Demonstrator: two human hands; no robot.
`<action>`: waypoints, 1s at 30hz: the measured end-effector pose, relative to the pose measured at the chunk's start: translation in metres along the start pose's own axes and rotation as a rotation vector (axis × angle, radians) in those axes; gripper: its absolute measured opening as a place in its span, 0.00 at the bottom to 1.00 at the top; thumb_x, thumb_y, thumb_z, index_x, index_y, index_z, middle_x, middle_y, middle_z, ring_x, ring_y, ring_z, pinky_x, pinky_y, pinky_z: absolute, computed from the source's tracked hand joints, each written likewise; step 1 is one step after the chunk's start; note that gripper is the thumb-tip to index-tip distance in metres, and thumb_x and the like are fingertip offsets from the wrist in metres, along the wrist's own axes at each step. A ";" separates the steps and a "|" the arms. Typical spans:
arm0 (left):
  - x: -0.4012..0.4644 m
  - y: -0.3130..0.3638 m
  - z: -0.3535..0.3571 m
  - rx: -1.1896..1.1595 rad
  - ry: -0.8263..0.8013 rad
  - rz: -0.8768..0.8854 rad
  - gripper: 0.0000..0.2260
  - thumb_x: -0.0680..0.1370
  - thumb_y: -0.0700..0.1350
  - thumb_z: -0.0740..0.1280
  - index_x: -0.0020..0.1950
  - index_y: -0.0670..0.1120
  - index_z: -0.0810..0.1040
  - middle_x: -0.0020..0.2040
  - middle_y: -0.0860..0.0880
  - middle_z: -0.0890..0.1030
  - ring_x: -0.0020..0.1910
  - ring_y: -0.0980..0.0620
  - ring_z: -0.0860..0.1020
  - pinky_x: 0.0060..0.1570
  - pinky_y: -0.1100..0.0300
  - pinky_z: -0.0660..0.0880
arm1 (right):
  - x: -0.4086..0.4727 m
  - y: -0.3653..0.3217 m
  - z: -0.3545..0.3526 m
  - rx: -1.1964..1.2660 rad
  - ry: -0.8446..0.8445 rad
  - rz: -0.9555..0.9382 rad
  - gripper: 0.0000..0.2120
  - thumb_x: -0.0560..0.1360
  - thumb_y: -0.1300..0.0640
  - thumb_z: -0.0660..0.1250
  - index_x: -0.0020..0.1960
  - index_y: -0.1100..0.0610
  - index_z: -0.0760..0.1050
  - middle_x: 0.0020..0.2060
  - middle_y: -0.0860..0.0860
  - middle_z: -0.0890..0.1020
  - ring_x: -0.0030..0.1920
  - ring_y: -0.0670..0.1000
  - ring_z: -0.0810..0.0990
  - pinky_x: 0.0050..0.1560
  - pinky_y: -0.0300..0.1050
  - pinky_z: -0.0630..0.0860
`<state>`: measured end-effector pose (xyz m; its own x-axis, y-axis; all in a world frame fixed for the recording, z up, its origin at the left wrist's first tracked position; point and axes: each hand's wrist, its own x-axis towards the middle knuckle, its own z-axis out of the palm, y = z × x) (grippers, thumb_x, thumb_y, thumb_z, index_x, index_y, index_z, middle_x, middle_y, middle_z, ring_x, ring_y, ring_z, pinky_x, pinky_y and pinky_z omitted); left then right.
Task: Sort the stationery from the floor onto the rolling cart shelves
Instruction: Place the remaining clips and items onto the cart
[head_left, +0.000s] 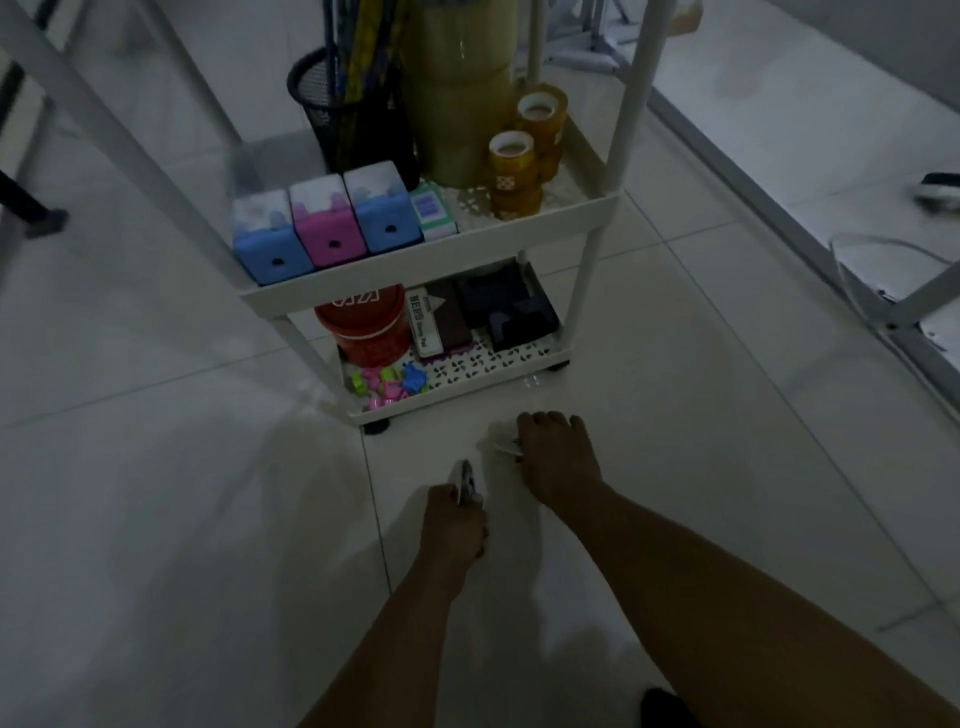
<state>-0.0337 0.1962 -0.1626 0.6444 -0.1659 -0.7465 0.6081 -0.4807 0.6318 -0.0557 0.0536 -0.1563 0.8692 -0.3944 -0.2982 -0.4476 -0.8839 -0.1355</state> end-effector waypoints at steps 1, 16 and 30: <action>0.003 0.001 0.000 0.005 -0.016 0.009 0.03 0.81 0.41 0.59 0.49 0.45 0.71 0.39 0.43 0.75 0.33 0.50 0.72 0.32 0.59 0.69 | 0.004 -0.003 0.006 -0.028 -0.037 -0.024 0.21 0.76 0.61 0.58 0.69 0.58 0.64 0.63 0.57 0.74 0.65 0.58 0.71 0.70 0.58 0.60; -0.010 0.057 -0.014 0.185 -0.017 0.176 0.10 0.81 0.44 0.58 0.62 0.46 0.71 0.45 0.42 0.78 0.39 0.48 0.74 0.38 0.59 0.68 | 0.002 0.001 -0.046 0.231 0.063 -0.009 0.14 0.76 0.56 0.59 0.61 0.54 0.69 0.54 0.53 0.80 0.54 0.54 0.77 0.44 0.44 0.68; -0.217 0.246 -0.055 0.258 0.100 0.846 0.13 0.83 0.51 0.53 0.60 0.53 0.74 0.53 0.48 0.79 0.48 0.47 0.78 0.50 0.47 0.78 | -0.108 -0.038 -0.325 0.511 0.635 0.017 0.12 0.71 0.45 0.70 0.45 0.53 0.79 0.36 0.54 0.84 0.38 0.54 0.83 0.34 0.41 0.74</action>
<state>0.0020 0.1614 0.1661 0.8753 -0.4832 -0.0214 -0.2058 -0.4122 0.8876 -0.0638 0.0479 0.1881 0.7460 -0.6098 0.2677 -0.3690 -0.7130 -0.5962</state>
